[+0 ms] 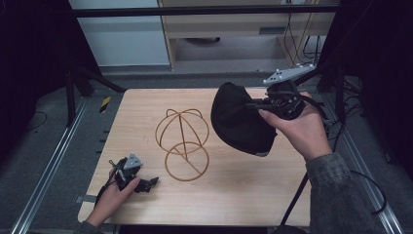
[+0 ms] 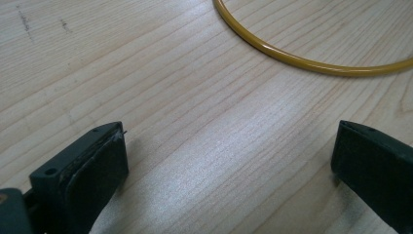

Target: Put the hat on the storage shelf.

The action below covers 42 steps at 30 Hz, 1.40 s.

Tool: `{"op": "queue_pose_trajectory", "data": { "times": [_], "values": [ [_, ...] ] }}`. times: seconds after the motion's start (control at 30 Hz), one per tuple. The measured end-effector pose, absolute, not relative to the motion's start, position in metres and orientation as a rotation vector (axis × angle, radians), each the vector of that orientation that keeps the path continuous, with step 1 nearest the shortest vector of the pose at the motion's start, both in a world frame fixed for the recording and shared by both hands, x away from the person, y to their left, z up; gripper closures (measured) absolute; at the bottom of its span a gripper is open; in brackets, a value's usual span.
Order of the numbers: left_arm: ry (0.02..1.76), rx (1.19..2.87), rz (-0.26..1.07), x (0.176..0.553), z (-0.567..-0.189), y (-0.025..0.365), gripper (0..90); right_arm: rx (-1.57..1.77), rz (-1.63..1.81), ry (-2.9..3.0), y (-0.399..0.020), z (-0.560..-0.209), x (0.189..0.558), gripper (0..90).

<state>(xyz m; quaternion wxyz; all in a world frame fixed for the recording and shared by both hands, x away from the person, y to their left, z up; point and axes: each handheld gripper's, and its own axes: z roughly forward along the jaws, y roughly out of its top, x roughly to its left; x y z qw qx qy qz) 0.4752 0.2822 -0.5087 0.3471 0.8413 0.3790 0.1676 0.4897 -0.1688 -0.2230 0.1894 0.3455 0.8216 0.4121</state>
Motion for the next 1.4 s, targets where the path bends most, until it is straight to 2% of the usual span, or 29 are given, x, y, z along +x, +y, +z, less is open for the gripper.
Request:
{"op": "queue_pose_trajectory", "data": {
  "times": [0.63,1.4],
  "values": [
    [0.984,2.184,0.432,0.475,-0.509,0.282,0.0,0.863,1.213,2.312,-0.136,-0.187,0.486,78.0],
    [0.984,2.184,0.433,0.475,-0.509,0.282,0.0,0.759,1.228,2.356,-0.089,-0.162,0.494,77.9]
  ]
}}
